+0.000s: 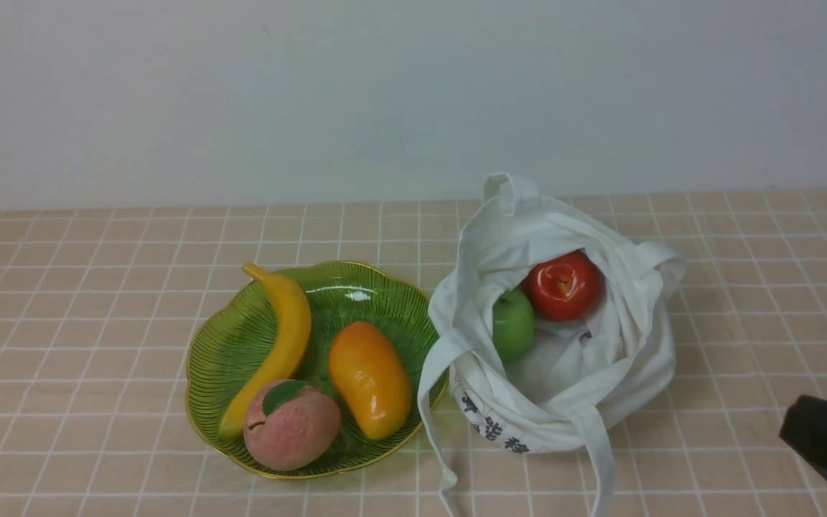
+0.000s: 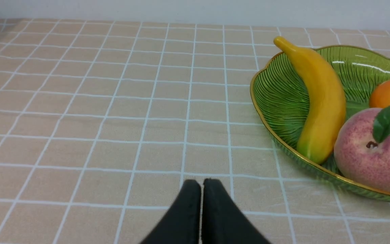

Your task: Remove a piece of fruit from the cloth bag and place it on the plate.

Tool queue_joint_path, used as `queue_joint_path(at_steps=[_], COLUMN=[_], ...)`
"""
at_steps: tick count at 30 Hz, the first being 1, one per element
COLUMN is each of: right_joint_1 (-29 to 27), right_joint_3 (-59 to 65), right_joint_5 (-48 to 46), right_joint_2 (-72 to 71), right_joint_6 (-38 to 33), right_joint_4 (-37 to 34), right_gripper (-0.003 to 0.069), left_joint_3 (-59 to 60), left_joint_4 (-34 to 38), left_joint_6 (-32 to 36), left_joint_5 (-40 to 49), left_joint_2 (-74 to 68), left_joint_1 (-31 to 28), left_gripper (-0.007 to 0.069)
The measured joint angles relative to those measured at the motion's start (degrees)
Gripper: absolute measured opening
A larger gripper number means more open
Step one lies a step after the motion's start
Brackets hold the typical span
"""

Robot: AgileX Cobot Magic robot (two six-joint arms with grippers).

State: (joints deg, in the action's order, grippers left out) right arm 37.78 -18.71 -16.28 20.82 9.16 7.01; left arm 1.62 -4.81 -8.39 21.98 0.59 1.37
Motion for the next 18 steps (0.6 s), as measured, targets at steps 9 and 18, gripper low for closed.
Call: queue_joint_path(at_steps=[9,18], right_joint_1=[-18.60,-32.29], right_joint_3=[11.33,19.85], right_joint_5=[2.15,2.04], right_joint_2=[-11.43,-21.13], right_joint_6=[-14.54,-14.64], right_joint_4=[-12.04,-12.22], right_gripper=[-0.0015,-0.0015], left_joint_3=[0.00,0.00], left_joint_4=[0.00,0.00], left_joint_6=[0.00,0.00], left_joint_5=[0.00,0.00], left_joint_2=[0.00,0.00], left_joint_1=[0.00,0.00], left_gripper=[-0.0008,-0.0008])
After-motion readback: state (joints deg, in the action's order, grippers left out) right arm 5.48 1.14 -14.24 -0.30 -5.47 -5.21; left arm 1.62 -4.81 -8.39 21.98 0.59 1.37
